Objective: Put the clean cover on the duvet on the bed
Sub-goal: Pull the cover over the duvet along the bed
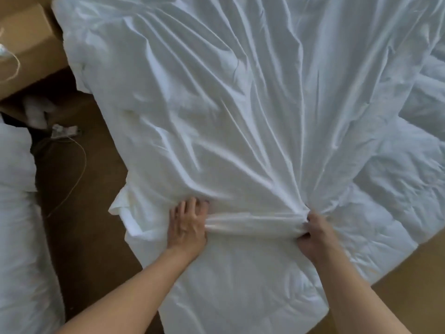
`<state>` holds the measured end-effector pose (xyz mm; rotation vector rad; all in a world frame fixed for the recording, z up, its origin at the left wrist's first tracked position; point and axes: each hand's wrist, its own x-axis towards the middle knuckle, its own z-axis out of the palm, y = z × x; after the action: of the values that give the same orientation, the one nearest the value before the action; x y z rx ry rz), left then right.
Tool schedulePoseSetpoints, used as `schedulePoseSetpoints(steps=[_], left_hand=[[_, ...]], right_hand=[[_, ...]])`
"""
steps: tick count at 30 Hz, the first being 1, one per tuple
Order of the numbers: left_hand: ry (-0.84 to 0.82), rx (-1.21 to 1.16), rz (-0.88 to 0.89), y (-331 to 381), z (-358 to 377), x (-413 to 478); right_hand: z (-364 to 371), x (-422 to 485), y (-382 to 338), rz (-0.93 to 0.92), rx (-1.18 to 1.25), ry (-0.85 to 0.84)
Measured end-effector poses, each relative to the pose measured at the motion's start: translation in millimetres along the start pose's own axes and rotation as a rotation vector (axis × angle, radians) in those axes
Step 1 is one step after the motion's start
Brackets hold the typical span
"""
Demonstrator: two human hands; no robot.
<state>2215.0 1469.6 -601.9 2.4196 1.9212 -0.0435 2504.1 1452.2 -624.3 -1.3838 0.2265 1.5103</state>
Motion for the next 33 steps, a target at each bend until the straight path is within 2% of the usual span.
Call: schedulePoseSetpoints(steps=[4, 7, 9, 11, 14, 16, 19, 22, 24, 25, 27, 28, 30, 31, 33], left_hand=[[0.186, -0.044, -0.371, -101, -6, -2], [0.171, -0.258, -0.490, -156, 3, -6], [0.073, -0.559, -0.448, -178, 5, -2], [-0.120, -0.796, -0.347, -194, 1, 5], [-0.448, -0.845, -0.267, -225, -4, 13], [-0.493, -0.820, -0.250, -251, -4, 16], [-0.409, -0.833, -0.178, -286, -9, 18], [-0.256, -0.918, -0.198, -309, -18, 25], [-0.090, -0.964, -0.306, -313, -25, 34], [-0.025, -1.025, -0.384, -310, -30, 41], [0.031, -1.239, -0.546, -297, -39, 56], [0.030, -1.366, -0.610, -290, -43, 64], [0.027, -1.566, -0.623, -279, -49, 79], [0.031, -1.626, -0.580, -275, -51, 85], [0.020, -1.614, -0.425, -268, -50, 87]], right_hand=[[-15, -7, 20, -0.039, -0.043, 0.194], [14, -15, 37, -0.039, -0.055, 0.223], [49, -36, 62, -0.001, 0.035, 0.055], [83, -55, 102, 0.072, -0.037, -0.171], [137, -79, 156, 0.171, -0.263, -0.418], [180, -88, 179, 0.141, -0.448, -0.504], [238, -89, 202, -0.074, -0.669, -0.442], [282, -87, 213, -0.454, -1.078, -0.348], [301, -87, 211, -0.724, -1.240, -0.372], [309, -87, 208, -0.915, -1.366, -0.370], [318, -80, 201, -1.263, -1.745, -0.299], [321, -76, 198, -1.341, -1.896, -0.217], [327, -73, 191, -1.363, -2.002, -0.041], [331, -71, 186, -1.362, -1.970, 0.011], [345, -65, 168, -1.274, -1.845, 0.005]])
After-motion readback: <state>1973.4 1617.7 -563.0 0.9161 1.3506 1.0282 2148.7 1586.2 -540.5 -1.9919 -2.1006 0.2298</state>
